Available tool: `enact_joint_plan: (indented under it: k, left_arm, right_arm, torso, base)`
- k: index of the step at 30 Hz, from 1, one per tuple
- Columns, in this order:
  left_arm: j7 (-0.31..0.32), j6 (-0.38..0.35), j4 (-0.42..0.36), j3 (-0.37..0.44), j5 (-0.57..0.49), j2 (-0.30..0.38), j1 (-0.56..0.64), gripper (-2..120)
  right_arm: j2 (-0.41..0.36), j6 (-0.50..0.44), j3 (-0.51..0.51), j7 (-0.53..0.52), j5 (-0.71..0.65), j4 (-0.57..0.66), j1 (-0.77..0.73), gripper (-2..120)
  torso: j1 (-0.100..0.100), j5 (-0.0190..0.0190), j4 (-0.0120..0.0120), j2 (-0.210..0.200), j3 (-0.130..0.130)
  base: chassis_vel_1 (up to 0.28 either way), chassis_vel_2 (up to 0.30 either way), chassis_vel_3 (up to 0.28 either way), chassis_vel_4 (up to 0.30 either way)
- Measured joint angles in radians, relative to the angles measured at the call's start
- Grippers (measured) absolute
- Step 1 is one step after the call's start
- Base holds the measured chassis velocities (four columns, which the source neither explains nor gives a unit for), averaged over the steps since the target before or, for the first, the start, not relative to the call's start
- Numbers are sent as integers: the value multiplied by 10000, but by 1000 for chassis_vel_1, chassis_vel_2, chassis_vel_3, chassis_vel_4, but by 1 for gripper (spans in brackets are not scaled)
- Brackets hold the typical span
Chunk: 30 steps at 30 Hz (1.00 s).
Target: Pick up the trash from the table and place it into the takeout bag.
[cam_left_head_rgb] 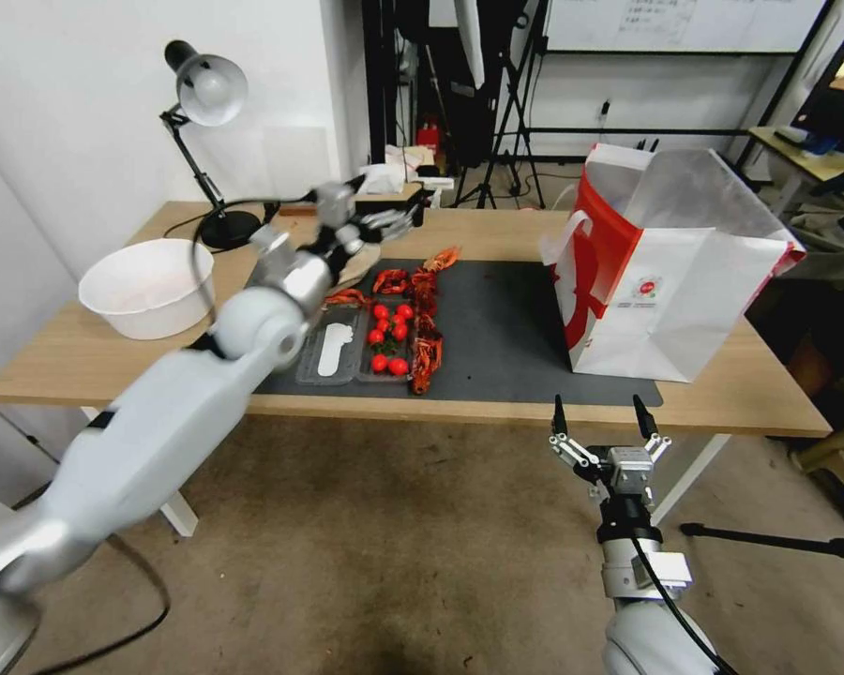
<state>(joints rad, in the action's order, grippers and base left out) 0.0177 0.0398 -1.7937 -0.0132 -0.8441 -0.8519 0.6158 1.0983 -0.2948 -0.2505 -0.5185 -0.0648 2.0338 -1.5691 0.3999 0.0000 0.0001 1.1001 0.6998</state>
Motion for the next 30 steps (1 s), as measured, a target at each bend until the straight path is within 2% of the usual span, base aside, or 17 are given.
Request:
enact_joint_plan:
  k: [1,4,5,8,10,11,13,16,25,30]
  left_arm:
    - [0,0,0,0,0,0,0,100]
    - [57,20,-620,1044,243,340,1145,100]
    - [57,20,-620,1044,243,340,1145,100]
    - [438,50,-1176,1991,695,400,2390,100]
    - [498,49,-1260,2168,825,366,2650,100]
    - [639,45,-1471,2643,1193,189,3403,100]
    - [693,41,-1528,2796,1323,110,3647,100]
    - [894,38,-1876,3733,2040,-527,5206,100]
    - [1197,248,-2220,4886,2873,-1476,6908,100]
    - [1298,769,-2250,5507,3711,-2154,8392,100]
  right_arm:
    - [0,0,0,0,0,0,0,100]
    - [12,-3,64,8,33,-12,-46,100]
    - [12,-3,64,8,33,-12,-46,100]
    - [28,-15,87,9,58,-22,-95,100]
    - [30,-17,90,9,61,-25,-98,100]
    - [39,-28,91,10,67,-28,-109,100]
    - [39,-30,93,10,68,-27,-114,100]
    - [54,-53,97,8,75,-48,-161,100]
    - [77,-71,101,-13,112,-52,-267,100]
    - [83,-108,95,-45,122,-52,-345,100]
  torso:
    - [0,0,0,0,0]
    - [0,1,-1,0,0]
    - [0,1,-1,0,0]
    - [0,2,-4,0,0]
    - [0,3,-5,0,0]
    - [0,-1,-3,0,0]
    - [0,-2,-2,0,0]
    - [0,-2,1,0,0]
    - [0,4,-3,0,1]
    - [0,0,-1,0,1]
  base:
    - [0,0,0,0]
    - [0,0,0,0]
    - [0,0,0,0]
    - [0,0,0,0]
    - [0,0,0,0]
    - [0,0,0,0]
    - [0,0,0,0]
    - [0,0,0,0]
    - [0,0,0,0]
    - [0,0,0,0]
